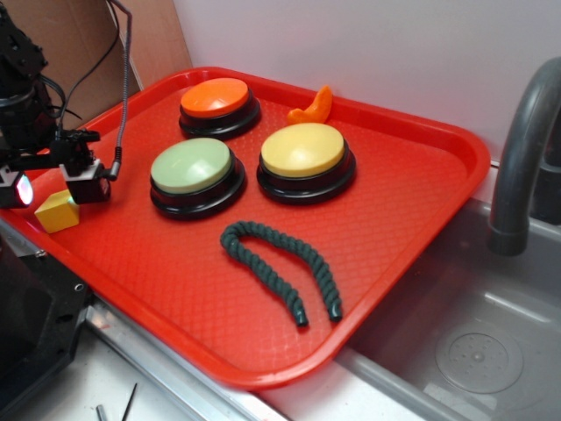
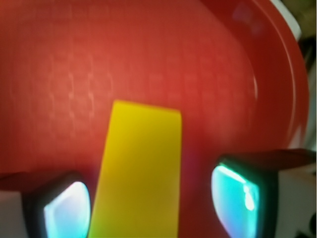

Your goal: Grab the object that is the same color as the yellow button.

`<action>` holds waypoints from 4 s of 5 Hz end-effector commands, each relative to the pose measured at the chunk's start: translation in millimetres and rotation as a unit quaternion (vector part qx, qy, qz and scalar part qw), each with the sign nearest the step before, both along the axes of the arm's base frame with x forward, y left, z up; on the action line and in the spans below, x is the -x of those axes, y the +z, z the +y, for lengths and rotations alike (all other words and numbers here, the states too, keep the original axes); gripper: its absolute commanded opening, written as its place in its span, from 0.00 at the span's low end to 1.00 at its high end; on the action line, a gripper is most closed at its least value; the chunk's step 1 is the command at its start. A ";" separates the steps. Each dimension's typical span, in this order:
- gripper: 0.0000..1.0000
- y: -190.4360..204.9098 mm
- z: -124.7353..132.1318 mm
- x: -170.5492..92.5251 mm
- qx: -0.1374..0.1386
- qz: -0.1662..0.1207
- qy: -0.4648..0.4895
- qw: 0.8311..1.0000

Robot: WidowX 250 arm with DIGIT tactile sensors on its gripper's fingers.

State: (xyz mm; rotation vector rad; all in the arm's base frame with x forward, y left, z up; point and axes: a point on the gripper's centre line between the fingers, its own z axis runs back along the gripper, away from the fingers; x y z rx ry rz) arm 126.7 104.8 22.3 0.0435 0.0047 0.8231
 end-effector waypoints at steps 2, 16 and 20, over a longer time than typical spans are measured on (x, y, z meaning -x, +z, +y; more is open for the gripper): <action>1.00 -3.1 -14.2 -3.0 0.036 -0.025 0.007 0.999; 0.00 83.9 -4.0 7.0 -0.008 -0.053 -0.194 0.979; 0.00 125.8 -1.9 -10.2 -0.086 -0.065 -0.262 0.959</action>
